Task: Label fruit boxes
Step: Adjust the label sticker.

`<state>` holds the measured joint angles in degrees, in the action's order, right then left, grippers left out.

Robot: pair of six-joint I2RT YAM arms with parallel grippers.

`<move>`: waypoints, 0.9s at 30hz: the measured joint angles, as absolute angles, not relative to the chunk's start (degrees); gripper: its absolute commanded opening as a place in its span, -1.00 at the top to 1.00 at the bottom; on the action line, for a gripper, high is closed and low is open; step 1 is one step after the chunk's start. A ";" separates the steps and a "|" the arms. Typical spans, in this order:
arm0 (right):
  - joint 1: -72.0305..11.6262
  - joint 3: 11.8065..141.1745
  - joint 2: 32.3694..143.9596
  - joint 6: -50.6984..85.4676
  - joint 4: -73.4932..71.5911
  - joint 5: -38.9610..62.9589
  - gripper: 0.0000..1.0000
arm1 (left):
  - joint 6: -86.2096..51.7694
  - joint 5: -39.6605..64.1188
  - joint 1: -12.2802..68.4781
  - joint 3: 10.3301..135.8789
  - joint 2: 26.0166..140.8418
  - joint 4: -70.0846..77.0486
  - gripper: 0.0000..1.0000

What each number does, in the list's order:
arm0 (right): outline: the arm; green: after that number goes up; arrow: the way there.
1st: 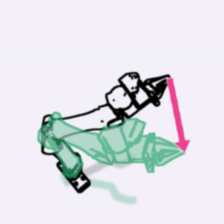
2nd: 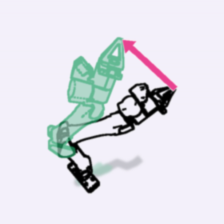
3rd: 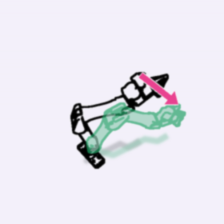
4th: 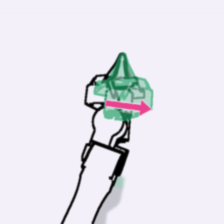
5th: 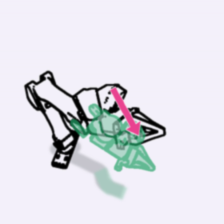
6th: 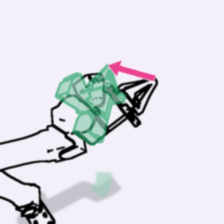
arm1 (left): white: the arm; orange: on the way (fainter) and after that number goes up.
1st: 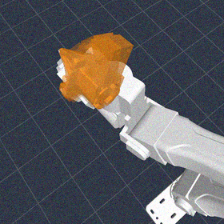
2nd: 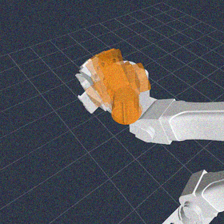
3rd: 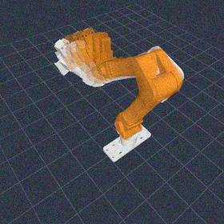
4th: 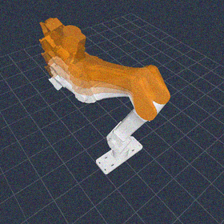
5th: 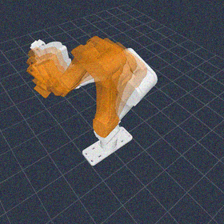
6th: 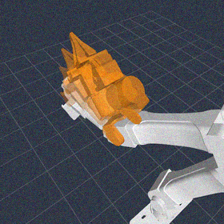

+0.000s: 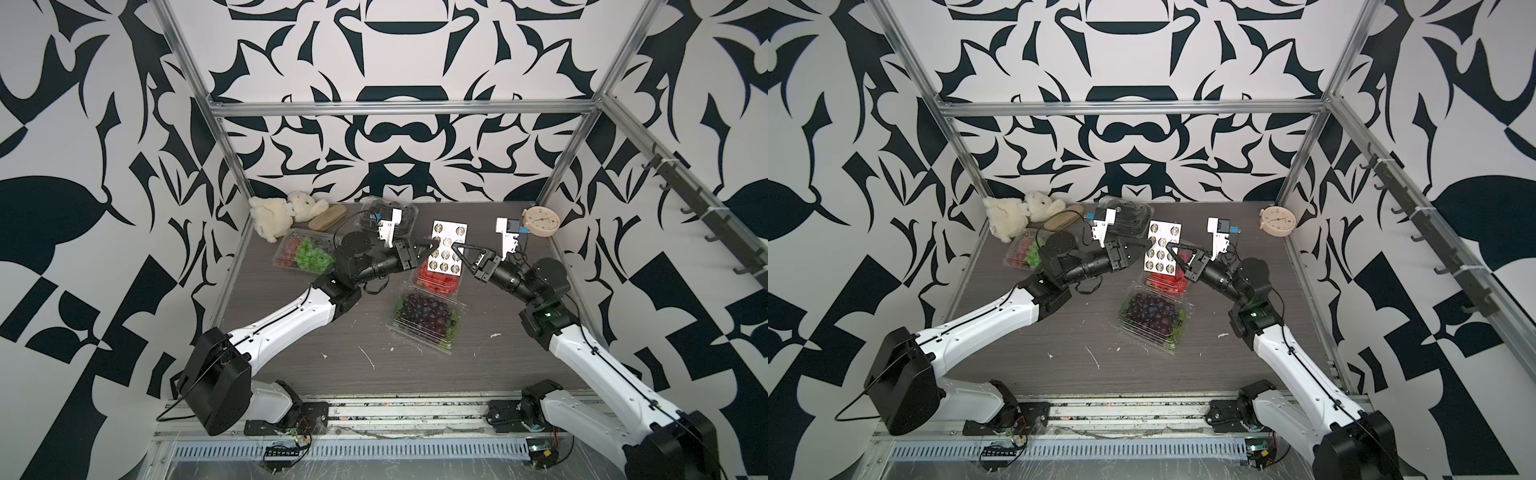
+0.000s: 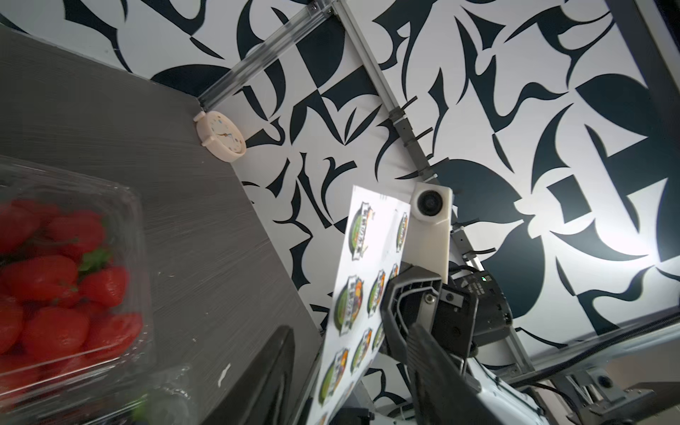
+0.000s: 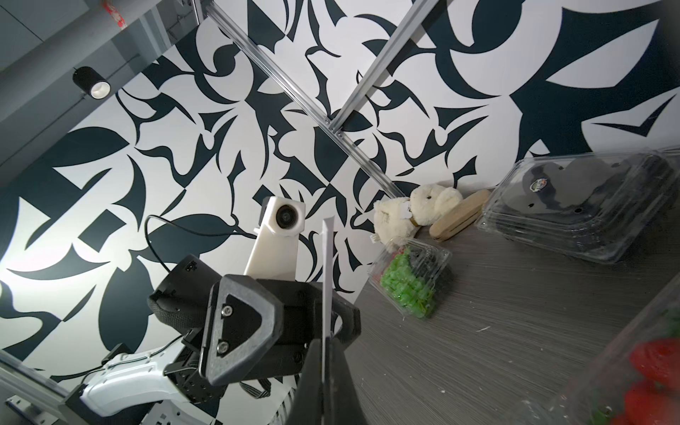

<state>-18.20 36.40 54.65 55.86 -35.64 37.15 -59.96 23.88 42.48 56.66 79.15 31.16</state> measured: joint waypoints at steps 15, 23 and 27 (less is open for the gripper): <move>-18.20 36.25 54.96 61.19 -41.89 40.27 1.00 | -62.43 24.95 42.72 56.66 79.44 37.10 0.66; -18.20 36.25 54.96 62.50 -42.57 40.14 0.76 | -63.48 25.85 42.92 56.69 79.94 39.88 1.00; -18.20 36.25 55.07 62.94 -42.96 39.79 0.74 | -63.68 26.00 43.38 56.69 80.55 40.53 1.00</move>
